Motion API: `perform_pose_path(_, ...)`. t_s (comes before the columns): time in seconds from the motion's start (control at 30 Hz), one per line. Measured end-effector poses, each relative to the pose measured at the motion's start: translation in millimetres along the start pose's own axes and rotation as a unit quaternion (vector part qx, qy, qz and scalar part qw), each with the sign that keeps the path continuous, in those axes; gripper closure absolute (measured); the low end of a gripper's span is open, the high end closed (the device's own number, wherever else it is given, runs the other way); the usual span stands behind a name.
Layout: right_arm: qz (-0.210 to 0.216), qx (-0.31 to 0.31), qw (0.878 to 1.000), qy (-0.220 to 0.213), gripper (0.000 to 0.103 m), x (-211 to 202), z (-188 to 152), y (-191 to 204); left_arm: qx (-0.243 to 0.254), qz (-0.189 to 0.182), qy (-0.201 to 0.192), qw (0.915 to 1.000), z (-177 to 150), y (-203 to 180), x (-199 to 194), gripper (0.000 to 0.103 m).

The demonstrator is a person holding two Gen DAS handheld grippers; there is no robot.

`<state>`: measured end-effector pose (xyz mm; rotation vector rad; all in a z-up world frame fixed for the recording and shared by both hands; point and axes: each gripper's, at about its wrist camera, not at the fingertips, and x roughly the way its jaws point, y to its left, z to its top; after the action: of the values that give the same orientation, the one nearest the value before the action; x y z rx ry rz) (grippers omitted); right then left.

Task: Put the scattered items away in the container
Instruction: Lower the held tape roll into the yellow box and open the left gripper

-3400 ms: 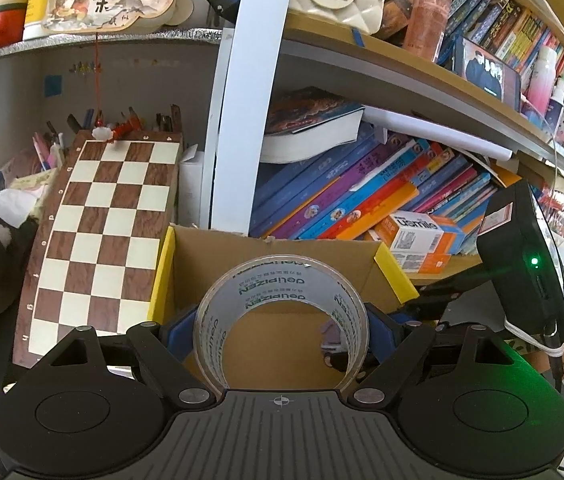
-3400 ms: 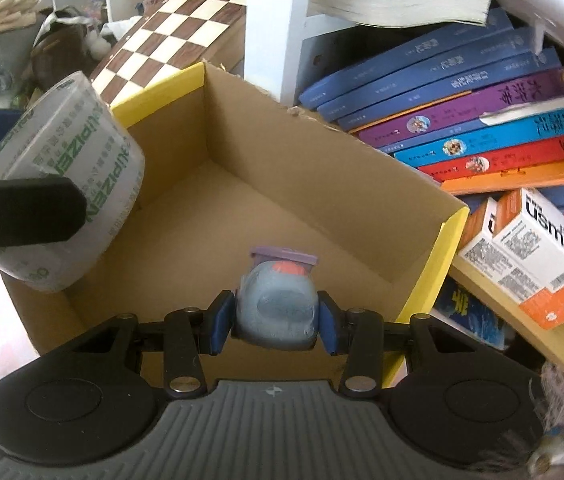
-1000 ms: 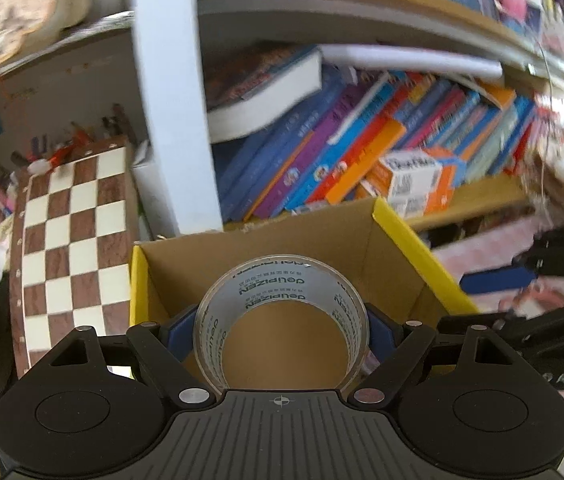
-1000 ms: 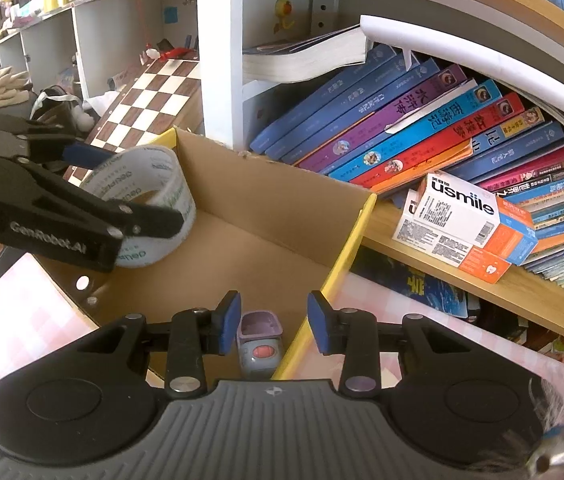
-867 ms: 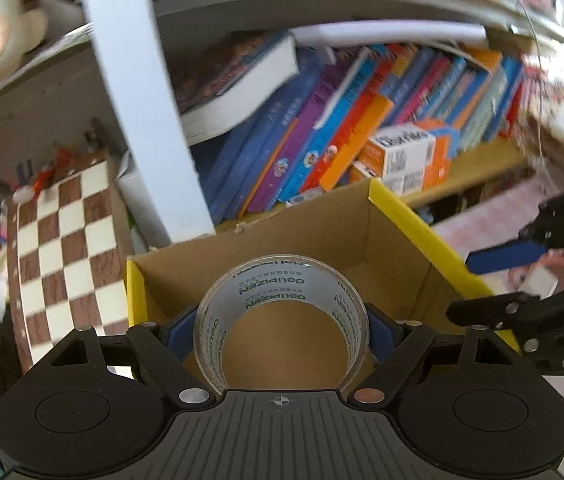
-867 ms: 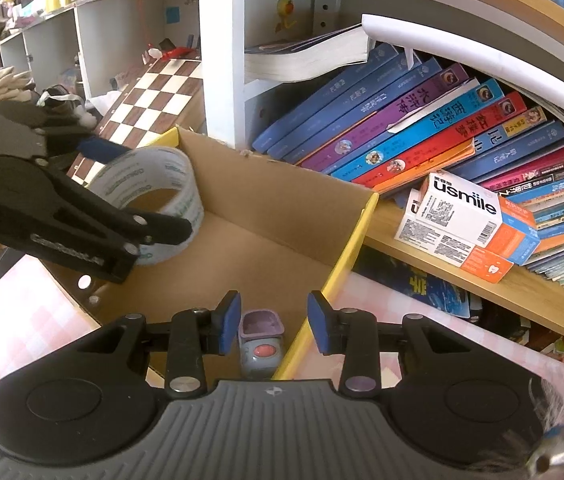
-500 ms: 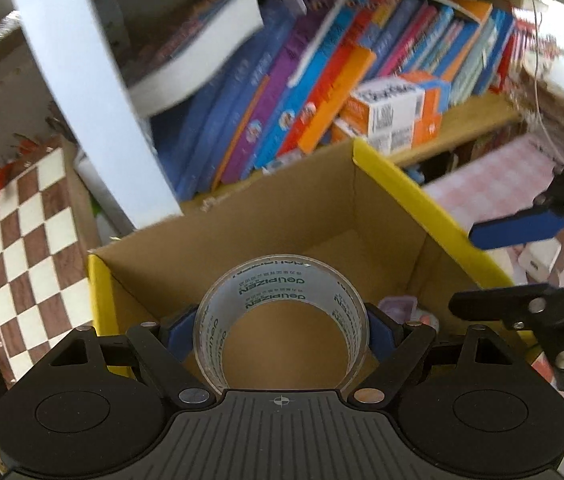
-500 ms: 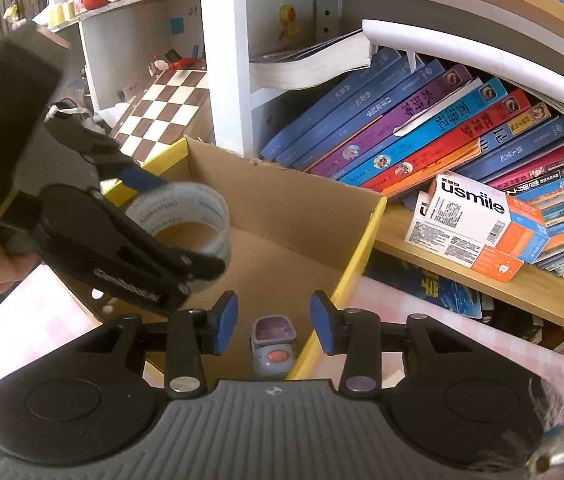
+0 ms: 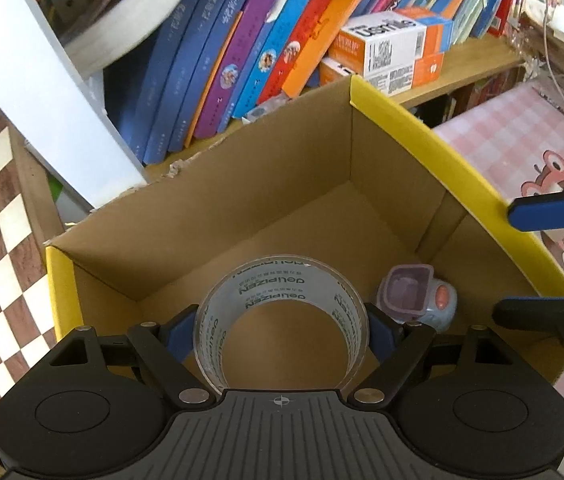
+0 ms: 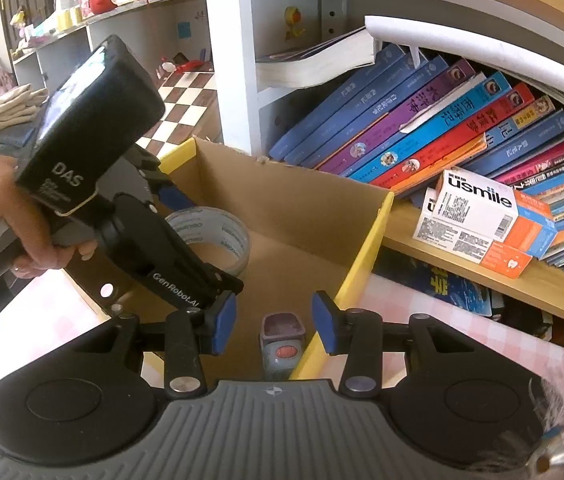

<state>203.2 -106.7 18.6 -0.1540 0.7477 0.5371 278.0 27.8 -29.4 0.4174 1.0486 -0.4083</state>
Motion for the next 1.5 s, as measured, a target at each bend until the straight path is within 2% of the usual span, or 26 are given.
perform_pose_path(0.33, 0.003, 0.001, 1.0, 0.0, 0.061, -2, -1, 2, 0.004, -0.002, 0.016, 0.9999, 1, 0, 11, 0.018)
perform_pose_path(1.5, 0.001, -0.014, 1.0, 0.015, 0.06, -3, -1, 7, 0.008, 0.009, 0.031, 0.9995, 2, 1, 31, 0.018)
